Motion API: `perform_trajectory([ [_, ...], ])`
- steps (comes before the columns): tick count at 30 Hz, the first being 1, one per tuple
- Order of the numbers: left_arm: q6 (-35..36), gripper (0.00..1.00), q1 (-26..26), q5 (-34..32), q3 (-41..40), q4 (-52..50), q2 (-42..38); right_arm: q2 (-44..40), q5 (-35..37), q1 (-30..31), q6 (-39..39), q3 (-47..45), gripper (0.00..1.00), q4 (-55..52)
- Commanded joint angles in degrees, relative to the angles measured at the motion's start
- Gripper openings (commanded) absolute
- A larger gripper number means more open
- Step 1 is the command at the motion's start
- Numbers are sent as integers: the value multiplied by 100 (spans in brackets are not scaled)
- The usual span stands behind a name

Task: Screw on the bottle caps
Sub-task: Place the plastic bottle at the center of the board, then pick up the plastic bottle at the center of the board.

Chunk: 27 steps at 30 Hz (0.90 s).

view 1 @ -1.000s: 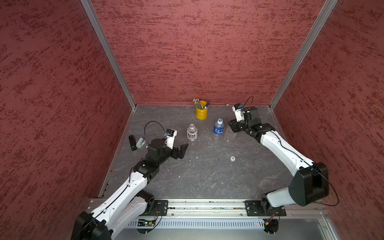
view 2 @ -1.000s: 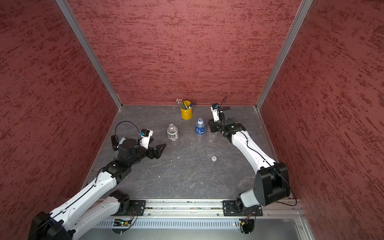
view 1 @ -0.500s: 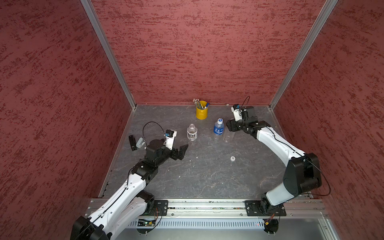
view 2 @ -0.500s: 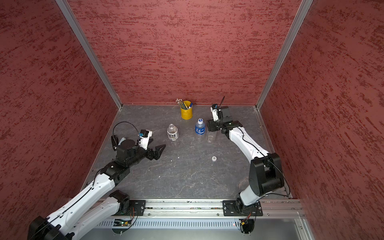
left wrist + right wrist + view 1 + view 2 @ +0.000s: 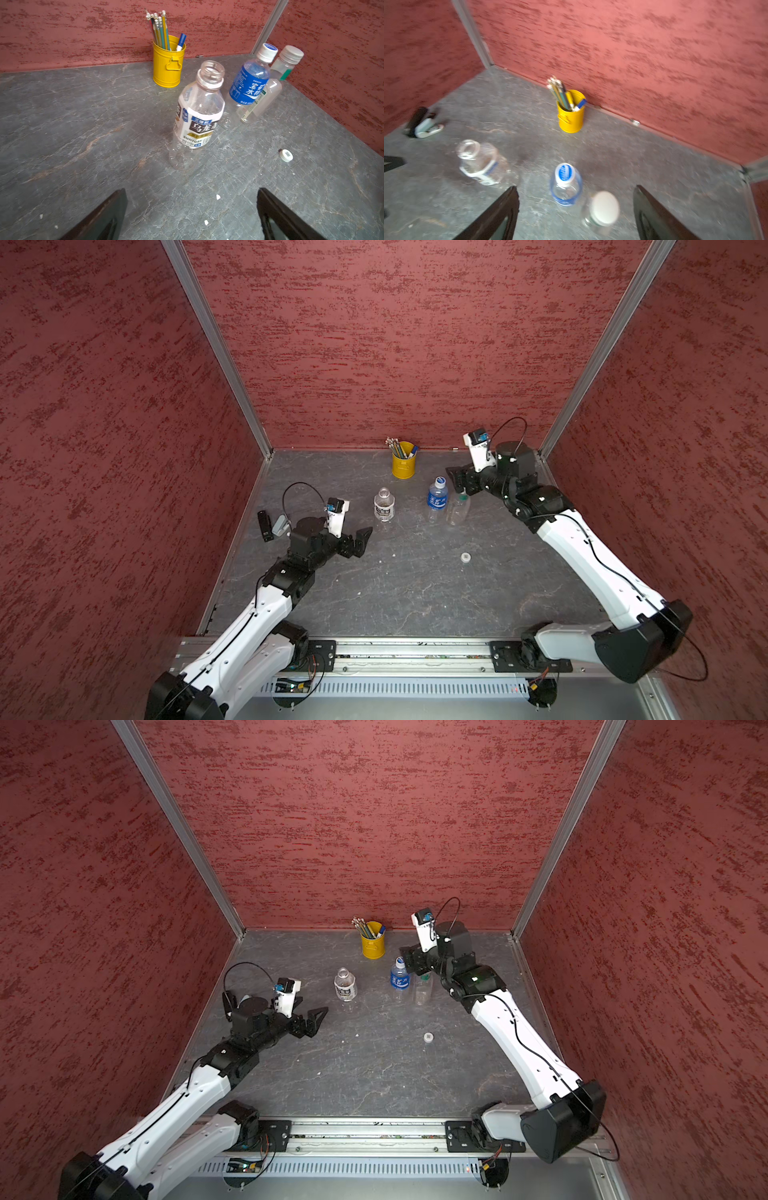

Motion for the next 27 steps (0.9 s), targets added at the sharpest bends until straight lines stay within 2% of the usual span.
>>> perform_trajectory([
  [1, -280, 100, 294, -11, 100, -67, 63, 474, 104, 643, -12, 186, 87, 128],
  [7, -537, 100, 628, 155, 100, -254, -6, 1590, -232, 1285, 116, 695, 86, 427],
  [11, -483, 100, 665, 187, 77, -412, -190, 2086, -377, 1340, 235, 841, 85, 851],
  [16, -471, 100, 678, 290, 86, -454, -242, 2706, -515, 1347, 367, 1172, 77, 1047],
  [20, -423, 100, 675, 413, 107, -410, -230, 2992, -633, 1351, 345, 1283, 67, 1112],
  [23, -385, 100, 674, 511, 119, -393, -206, 3032, -703, 1351, 297, 1294, 53, 1068],
  [27, -225, 100, 644, 1058, 101, -172, -129, 3017, -751, 1349, 191, 1255, 41, 950],
])
